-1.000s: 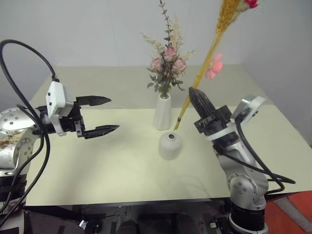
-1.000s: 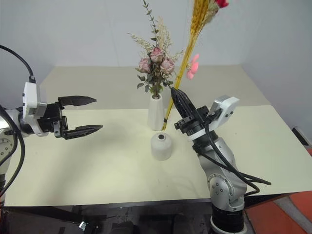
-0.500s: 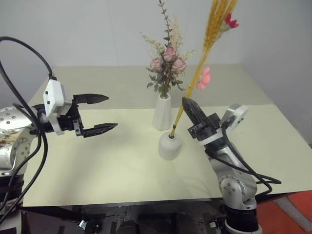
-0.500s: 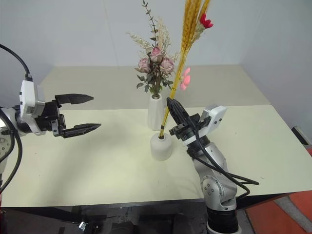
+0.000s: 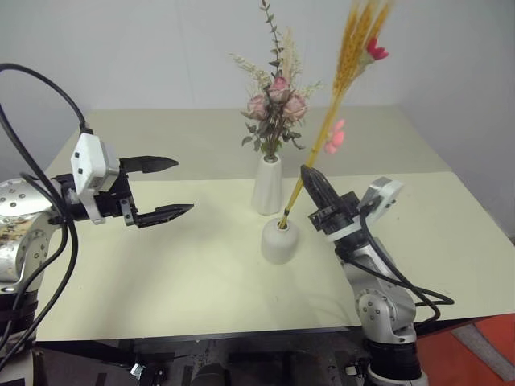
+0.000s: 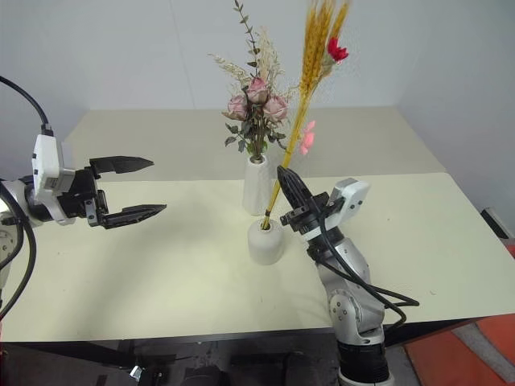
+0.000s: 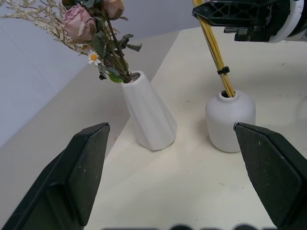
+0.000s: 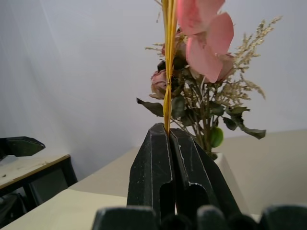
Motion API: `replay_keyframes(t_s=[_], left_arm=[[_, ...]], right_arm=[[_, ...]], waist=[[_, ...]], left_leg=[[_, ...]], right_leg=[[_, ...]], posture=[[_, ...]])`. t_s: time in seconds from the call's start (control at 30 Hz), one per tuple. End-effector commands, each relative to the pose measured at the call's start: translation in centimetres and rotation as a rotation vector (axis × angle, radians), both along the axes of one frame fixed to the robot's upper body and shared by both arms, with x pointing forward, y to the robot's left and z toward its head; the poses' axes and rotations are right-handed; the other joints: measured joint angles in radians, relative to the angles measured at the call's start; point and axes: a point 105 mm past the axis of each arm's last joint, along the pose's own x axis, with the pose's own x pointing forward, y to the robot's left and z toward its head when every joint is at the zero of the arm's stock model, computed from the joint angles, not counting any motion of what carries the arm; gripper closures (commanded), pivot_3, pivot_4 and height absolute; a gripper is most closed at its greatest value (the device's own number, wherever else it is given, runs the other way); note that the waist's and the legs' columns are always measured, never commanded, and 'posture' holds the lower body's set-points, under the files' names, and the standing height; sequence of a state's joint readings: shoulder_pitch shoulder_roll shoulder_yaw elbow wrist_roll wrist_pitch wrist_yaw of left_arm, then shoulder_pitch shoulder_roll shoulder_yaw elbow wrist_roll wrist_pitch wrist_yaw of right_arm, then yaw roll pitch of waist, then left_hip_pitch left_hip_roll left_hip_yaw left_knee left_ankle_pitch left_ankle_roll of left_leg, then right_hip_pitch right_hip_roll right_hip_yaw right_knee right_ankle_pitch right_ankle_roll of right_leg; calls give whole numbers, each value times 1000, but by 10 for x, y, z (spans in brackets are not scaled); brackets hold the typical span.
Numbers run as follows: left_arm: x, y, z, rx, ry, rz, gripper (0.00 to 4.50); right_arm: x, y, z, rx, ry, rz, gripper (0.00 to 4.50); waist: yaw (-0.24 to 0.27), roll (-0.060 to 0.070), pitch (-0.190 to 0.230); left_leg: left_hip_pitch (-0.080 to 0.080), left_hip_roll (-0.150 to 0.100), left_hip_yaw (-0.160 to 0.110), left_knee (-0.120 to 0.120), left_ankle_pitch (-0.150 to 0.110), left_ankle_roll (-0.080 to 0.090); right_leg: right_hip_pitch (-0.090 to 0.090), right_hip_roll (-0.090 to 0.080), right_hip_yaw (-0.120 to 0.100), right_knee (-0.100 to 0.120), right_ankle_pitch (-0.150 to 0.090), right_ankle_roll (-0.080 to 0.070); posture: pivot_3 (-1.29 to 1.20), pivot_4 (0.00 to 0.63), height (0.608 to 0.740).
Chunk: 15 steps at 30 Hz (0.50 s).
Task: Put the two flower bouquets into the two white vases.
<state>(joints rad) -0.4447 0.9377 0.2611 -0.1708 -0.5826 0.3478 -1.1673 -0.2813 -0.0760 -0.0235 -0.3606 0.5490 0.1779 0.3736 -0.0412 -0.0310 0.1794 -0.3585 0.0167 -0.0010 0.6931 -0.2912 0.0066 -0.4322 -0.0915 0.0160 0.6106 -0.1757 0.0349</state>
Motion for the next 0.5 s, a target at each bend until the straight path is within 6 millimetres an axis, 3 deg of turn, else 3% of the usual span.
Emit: replay_keyframes(t_s=[0.03,0.5], left_arm=[[-5,2,12,14,-56,5,0],[-3,0,12,2,-61,0,0]], right_arm=[[-1,-4,12,-4,-58,-11,4436],[-4,-4,20,-6,-78,32,4436]], waist=[[-1,0,0],[-1,0,0]], left_leg=[[0,0,0,0,0,0],[-7,0,0,0,0,0]], right_leg=[[0,0,0,0,0,0],[-7,0,0,1,0,0]], posture=[[0,150,740],[0,150,740]])
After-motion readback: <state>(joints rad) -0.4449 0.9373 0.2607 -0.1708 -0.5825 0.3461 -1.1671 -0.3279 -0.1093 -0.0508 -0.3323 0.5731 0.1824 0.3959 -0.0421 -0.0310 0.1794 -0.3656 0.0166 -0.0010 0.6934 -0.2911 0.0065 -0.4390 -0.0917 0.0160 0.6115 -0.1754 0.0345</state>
